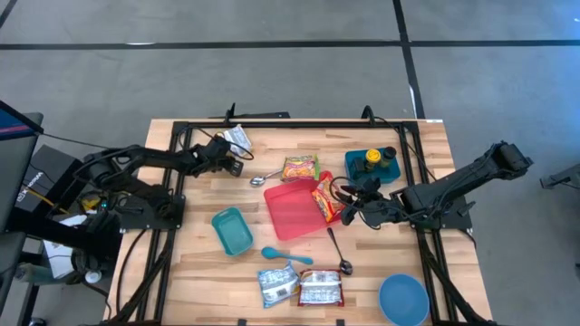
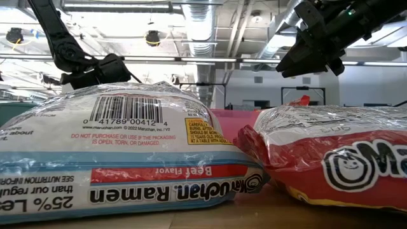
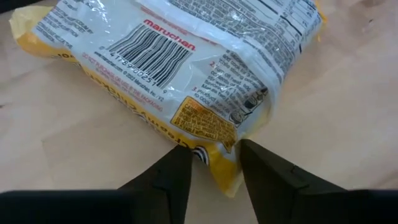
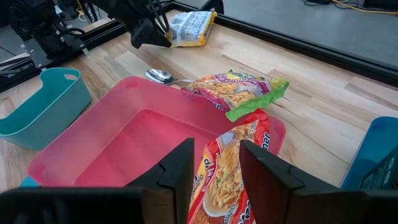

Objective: Pick & Place Food Item
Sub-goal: Put the yellow noodle pack into the red bin

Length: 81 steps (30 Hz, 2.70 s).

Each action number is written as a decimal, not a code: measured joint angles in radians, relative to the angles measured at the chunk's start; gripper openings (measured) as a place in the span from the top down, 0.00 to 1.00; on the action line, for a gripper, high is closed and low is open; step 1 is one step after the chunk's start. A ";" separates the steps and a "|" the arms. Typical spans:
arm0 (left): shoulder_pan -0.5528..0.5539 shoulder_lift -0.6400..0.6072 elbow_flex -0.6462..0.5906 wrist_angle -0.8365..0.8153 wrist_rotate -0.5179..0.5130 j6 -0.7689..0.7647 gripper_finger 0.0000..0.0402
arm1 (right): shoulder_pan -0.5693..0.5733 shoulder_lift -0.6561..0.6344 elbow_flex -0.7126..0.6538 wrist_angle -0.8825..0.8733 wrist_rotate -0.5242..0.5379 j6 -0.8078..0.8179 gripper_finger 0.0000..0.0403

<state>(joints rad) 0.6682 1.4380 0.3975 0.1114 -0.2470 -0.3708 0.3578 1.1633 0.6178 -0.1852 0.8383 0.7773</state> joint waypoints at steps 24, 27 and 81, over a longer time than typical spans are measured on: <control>0.000 0.003 -0.003 0.031 0.019 0.011 0.99 | 0.000 0.000 0.000 0.000 0.000 -0.001 0.70; -0.009 0.003 -0.003 0.039 0.027 0.032 1.00 | 0.000 0.000 0.000 0.000 0.000 -0.003 0.70; -0.288 -0.581 -0.003 0.239 0.566 -0.008 1.00 | -0.174 0.003 0.000 0.363 -0.210 -0.561 0.70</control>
<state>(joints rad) 0.3800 0.8570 0.3946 0.3506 0.3193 -0.3785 0.1838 1.1667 0.6174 0.1773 0.6285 0.2163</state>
